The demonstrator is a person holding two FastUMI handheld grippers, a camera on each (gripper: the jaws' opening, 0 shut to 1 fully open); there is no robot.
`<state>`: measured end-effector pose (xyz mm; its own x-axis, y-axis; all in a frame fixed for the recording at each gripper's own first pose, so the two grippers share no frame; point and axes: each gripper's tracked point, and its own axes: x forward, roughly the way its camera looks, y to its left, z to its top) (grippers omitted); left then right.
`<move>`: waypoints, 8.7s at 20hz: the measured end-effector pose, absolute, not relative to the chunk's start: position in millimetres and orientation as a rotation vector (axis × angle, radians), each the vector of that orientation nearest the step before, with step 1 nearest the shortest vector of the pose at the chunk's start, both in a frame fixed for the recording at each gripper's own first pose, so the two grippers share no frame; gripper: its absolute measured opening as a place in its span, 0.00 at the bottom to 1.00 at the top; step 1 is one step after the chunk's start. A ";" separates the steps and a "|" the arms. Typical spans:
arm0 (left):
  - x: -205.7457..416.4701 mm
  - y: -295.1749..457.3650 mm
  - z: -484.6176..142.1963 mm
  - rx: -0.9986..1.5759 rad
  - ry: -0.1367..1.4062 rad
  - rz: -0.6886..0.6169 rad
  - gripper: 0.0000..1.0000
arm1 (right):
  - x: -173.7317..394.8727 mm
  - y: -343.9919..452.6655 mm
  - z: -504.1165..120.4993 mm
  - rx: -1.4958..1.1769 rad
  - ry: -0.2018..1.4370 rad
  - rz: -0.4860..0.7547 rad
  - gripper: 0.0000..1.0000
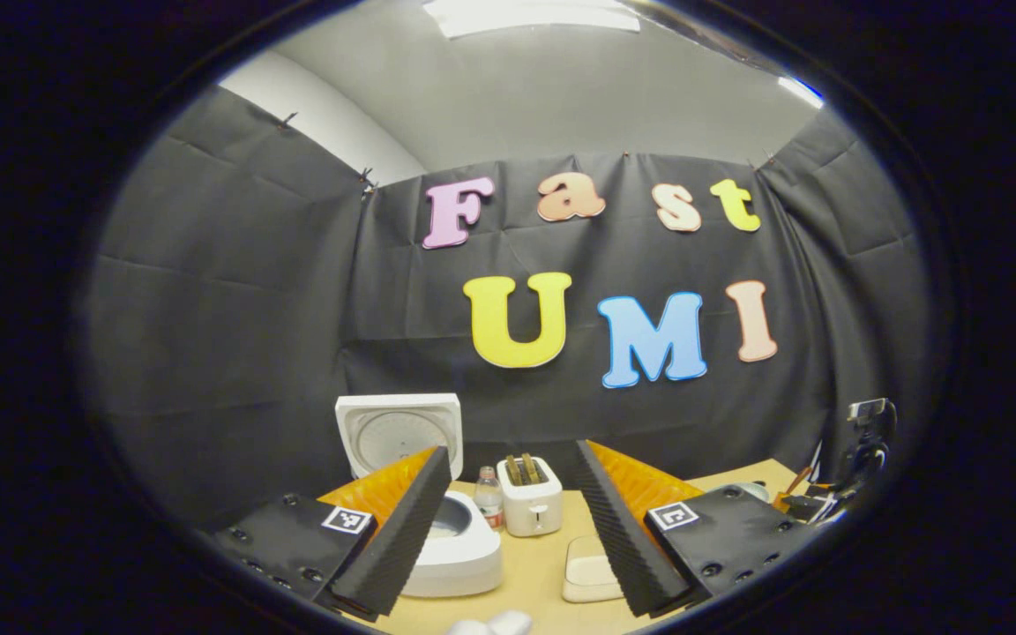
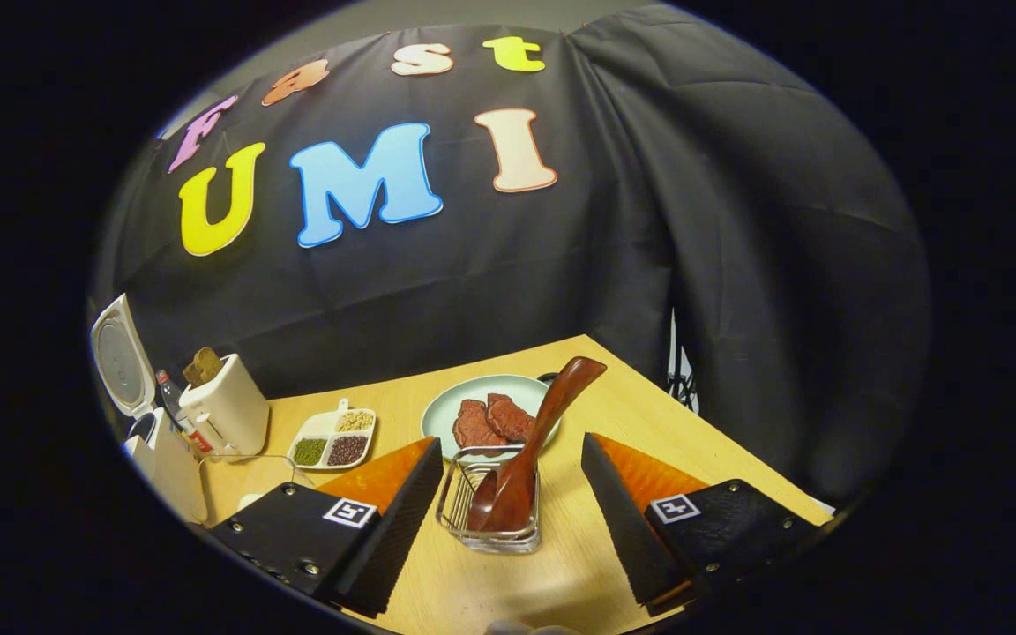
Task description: Close the left gripper, press the button to open the rice cooker; take a wooden spoon from the chopstick holder with the right hand, scoop a spoonful of rice and pour it into the rice cooker, then put the wooden spoon back into the chopstick holder.
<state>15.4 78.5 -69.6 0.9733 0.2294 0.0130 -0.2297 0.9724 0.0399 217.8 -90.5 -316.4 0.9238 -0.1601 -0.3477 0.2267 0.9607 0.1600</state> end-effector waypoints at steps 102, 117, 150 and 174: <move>-1.9 177.3 -110.9 0.110 0.061 0.340 0.96 | 236.7 169.2 -330.0 1.058 0.559 0.250 0.17; -19.3 186.1 -117.7 0.106 0.056 0.342 0.99 | 236.9 178.3 -212.6 1.251 0.477 0.296 0.16; -76.6 242.9 -137.4 0.131 0.111 0.509 0.99 | 230.9 516.1 -222.0 0.722 0.513 0.523 0.16; -83.6 230.9 -145.6 0.138 0.122 0.509 0.99 | 177.2 577.1 -178.8 -0.346 -0.127 0.748 0.16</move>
